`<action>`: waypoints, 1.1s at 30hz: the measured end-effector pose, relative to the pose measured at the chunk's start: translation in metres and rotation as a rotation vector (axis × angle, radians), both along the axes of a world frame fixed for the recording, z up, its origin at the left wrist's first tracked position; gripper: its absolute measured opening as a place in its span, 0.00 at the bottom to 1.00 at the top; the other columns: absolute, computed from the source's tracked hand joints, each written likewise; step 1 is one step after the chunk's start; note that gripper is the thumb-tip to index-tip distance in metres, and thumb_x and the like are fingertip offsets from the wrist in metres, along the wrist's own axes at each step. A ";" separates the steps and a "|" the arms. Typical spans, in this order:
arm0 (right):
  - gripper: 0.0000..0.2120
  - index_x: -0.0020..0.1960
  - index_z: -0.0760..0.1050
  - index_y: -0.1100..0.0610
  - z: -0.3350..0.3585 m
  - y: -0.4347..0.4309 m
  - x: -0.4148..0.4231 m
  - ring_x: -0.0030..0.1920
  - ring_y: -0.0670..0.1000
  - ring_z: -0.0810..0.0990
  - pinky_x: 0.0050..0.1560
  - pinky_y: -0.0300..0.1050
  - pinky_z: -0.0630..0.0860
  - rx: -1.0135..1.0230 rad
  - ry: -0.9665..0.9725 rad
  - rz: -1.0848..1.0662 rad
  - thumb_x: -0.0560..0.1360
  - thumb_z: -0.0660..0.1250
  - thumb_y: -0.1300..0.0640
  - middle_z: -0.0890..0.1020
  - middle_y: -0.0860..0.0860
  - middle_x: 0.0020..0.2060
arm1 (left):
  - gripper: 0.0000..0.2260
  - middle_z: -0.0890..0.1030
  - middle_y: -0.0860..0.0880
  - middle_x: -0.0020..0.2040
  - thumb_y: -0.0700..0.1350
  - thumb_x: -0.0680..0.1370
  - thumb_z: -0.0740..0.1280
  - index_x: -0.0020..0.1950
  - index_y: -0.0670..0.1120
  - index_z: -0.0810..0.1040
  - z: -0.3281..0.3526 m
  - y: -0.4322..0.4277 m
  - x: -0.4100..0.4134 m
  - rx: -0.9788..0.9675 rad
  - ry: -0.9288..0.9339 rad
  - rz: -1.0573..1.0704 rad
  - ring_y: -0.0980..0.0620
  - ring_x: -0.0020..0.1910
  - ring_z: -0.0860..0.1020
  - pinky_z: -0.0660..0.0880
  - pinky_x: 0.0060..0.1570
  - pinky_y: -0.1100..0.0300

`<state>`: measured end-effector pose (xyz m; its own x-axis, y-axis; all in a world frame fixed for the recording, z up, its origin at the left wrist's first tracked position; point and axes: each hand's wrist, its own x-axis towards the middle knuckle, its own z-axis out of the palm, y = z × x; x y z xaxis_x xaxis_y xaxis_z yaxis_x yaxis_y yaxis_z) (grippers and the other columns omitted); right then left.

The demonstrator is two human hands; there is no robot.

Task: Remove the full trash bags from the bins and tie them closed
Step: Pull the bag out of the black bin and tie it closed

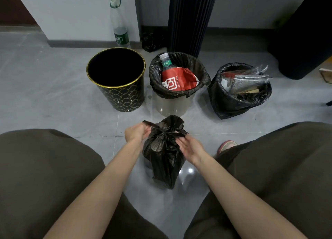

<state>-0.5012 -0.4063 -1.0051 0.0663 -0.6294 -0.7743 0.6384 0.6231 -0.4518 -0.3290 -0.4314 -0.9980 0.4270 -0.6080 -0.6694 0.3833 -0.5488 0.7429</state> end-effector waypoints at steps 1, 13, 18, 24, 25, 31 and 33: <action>0.16 0.66 0.69 0.67 0.003 -0.003 0.004 0.62 0.55 0.75 0.68 0.45 0.68 -0.048 0.010 0.006 0.83 0.50 0.62 0.77 0.61 0.62 | 0.05 0.81 0.46 0.35 0.32 0.74 0.66 0.48 0.36 0.79 0.004 -0.001 -0.003 -0.049 -0.003 -0.020 0.55 0.33 0.79 0.79 0.36 0.68; 0.17 0.35 0.64 0.57 0.002 -0.013 0.022 0.22 0.46 0.61 0.40 0.41 0.74 -0.021 0.027 -0.068 0.81 0.49 0.63 0.61 0.48 0.18 | 0.10 0.66 0.49 0.30 0.36 0.80 0.53 0.41 0.45 0.67 0.006 0.006 -0.024 -0.161 -0.047 -0.394 0.58 0.22 0.65 0.70 0.35 0.62; 0.18 0.33 0.59 0.54 -0.010 -0.013 0.009 0.14 0.45 0.56 0.28 0.37 0.60 0.125 0.069 -0.062 0.81 0.46 0.65 0.58 0.47 0.13 | 0.11 0.65 0.48 0.30 0.33 0.78 0.51 0.40 0.45 0.64 0.000 0.011 -0.013 -0.062 0.029 -0.241 0.59 0.17 0.61 0.68 0.29 0.62; 0.18 0.34 0.62 0.55 -0.014 -0.012 0.003 0.24 0.47 0.61 0.28 0.35 0.65 0.116 0.101 -0.058 0.82 0.48 0.62 0.62 0.48 0.17 | 0.09 0.65 0.49 0.31 0.34 0.80 0.50 0.43 0.44 0.65 -0.005 0.017 -0.014 -0.084 0.029 -0.312 0.57 0.22 0.60 0.67 0.31 0.64; 0.17 0.35 0.64 0.55 -0.014 -0.012 0.003 0.28 0.48 0.64 0.29 0.37 0.69 0.099 0.128 -0.050 0.82 0.49 0.61 0.65 0.49 0.20 | 0.08 0.65 0.50 0.31 0.35 0.81 0.51 0.44 0.44 0.66 -0.003 0.017 -0.014 -0.102 0.011 -0.370 0.57 0.24 0.61 0.68 0.33 0.64; 0.11 0.48 0.70 0.56 -0.015 0.004 -0.005 0.38 0.51 0.71 0.37 0.44 0.74 0.132 0.427 0.355 0.81 0.53 0.52 0.74 0.53 0.39 | 0.11 0.67 0.49 0.34 0.33 0.79 0.53 0.38 0.44 0.65 -0.003 0.015 -0.014 -0.089 0.020 -0.396 0.54 0.31 0.65 0.74 0.41 0.60; 0.06 0.50 0.69 0.58 -0.013 0.010 -0.010 0.37 0.51 0.71 0.38 0.45 0.75 0.117 0.496 0.539 0.79 0.55 0.57 0.74 0.53 0.39 | 0.11 0.67 0.48 0.34 0.33 0.79 0.53 0.38 0.44 0.66 -0.003 0.016 -0.016 -0.095 0.056 -0.383 0.54 0.32 0.66 0.75 0.40 0.60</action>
